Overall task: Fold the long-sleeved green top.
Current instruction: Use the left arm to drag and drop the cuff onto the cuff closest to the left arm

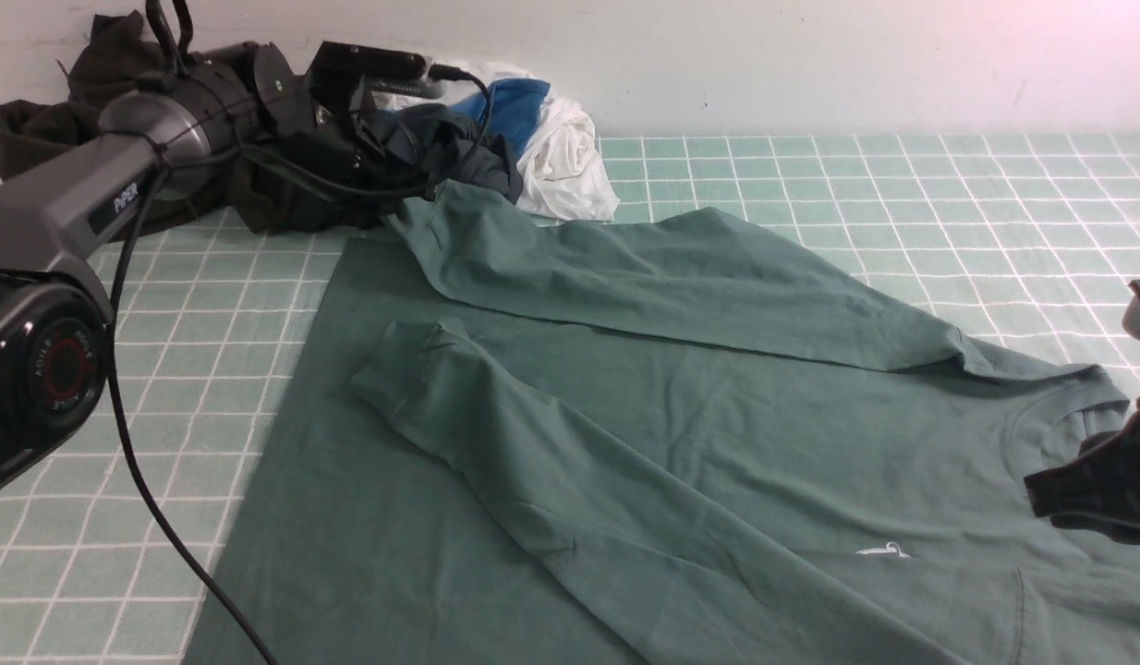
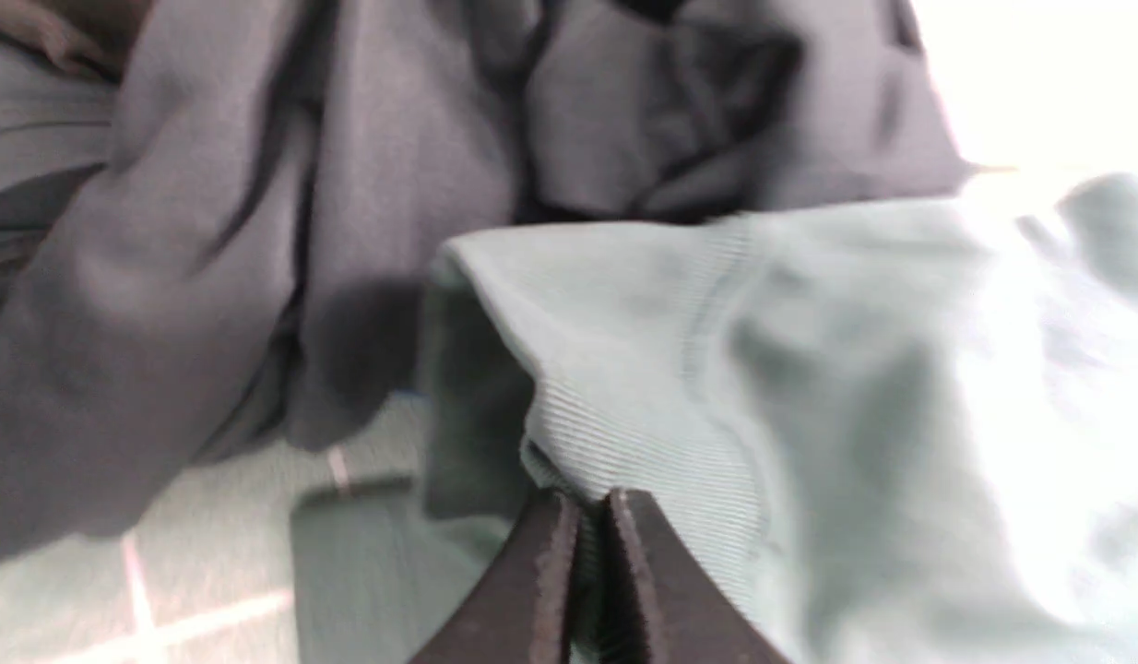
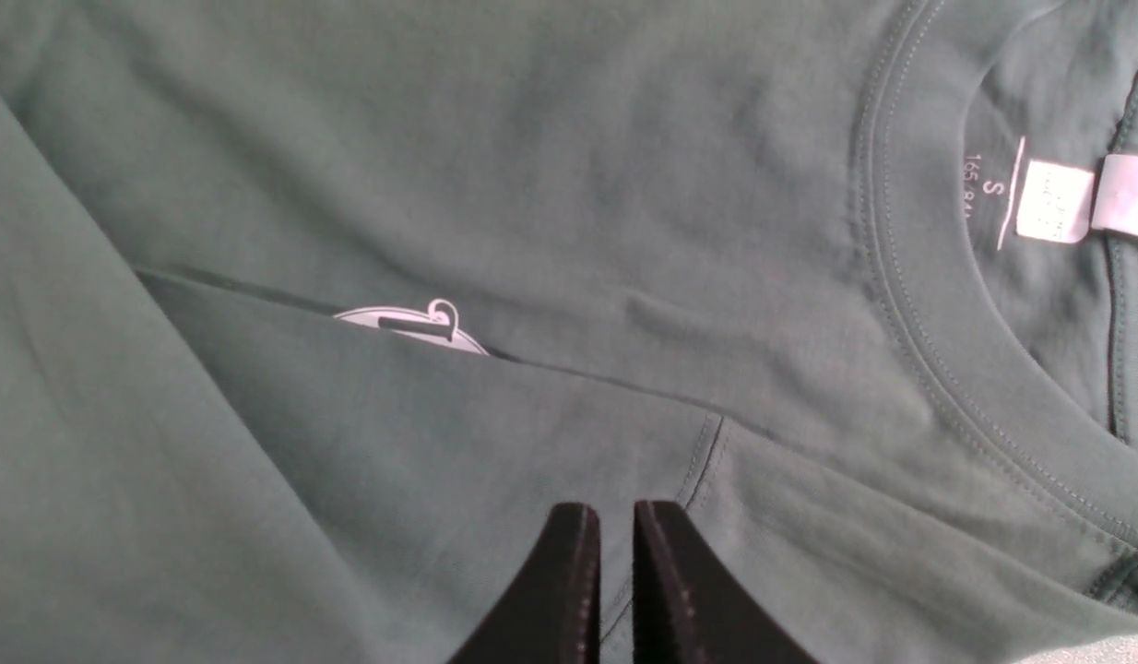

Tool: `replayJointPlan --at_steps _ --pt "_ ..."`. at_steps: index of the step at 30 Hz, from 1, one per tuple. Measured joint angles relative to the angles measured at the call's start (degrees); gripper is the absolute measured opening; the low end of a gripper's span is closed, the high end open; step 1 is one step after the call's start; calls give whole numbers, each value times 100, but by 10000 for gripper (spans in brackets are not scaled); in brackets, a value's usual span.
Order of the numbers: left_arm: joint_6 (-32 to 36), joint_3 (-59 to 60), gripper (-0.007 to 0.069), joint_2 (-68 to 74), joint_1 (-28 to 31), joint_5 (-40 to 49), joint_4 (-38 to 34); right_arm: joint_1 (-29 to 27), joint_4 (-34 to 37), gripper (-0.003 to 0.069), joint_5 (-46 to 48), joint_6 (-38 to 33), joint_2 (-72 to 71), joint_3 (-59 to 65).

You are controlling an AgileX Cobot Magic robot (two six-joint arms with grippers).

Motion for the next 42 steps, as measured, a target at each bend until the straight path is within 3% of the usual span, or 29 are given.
replayJointPlan --at_steps 10,15,19,22,27,32,34,39,40,41,42 --pt "-140 6 16 -1742 -17 2212 -267 0 309 50 203 -201 -5 0" --pt "-329 685 16 -3019 -20 2733 -315 0 803 50 396 -682 -144 0" --pt "-416 2450 16 -4211 -20 2551 -229 132 1088 50 532 -1111 -406 0" --pt "-405 4315 16 -4987 -20 1973 -228 458 1100 50 618 -1249 -563 0" --pt "-66 6317 16 -5363 -20 980 -228 937 847 50 850 -1266 -585 0" --pt "475 7159 43 -5292 -20 523 -223 1310 655 50 1321 -1266 -585 -4" --pt "807 7230 104 -5245 -20 496 -223 1502 624 50 1597 -1266 -622 -4" --pt "1150 7219 363 -5244 -20 546 -234 1924 617 50 2237 -1248 -822 -83" --pt "1150 7219 375 -5244 -26 546 -234 1944 617 50 2238 -1248 -836 -82" --pt "1216 7158 470 -5244 -91 886 -176 2121 617 50 2257 -1191 -986 -102" --pt "1247 7131 491 -5244 -143 1048 -132 2219 617 50 2281 -1175 -1066 -108"
